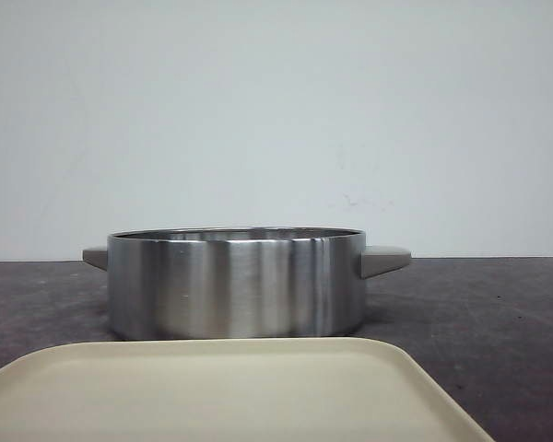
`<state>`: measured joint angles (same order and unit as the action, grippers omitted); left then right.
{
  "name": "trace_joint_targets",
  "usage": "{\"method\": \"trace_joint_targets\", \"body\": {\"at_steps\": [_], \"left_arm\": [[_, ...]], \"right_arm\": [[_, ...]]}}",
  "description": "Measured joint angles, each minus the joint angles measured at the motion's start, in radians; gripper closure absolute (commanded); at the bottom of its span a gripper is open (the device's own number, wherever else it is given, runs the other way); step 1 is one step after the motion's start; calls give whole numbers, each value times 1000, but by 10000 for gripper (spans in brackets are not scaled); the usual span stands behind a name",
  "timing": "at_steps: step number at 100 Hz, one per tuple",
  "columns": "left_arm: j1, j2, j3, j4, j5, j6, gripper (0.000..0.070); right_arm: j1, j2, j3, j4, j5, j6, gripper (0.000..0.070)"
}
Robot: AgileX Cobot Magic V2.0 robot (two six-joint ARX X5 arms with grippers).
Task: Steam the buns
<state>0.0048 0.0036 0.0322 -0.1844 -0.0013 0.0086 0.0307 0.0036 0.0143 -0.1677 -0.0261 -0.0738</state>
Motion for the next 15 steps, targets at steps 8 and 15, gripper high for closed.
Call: {"method": "trace_joint_targets", "body": {"at_steps": [8,15], "left_arm": [[0,0,0,0,0,0,700],[0,0,0,0,0,0,700]], "right_arm": [[0,0,0,0,0,0,689],[0,0,0,0,0,0,689]]}}
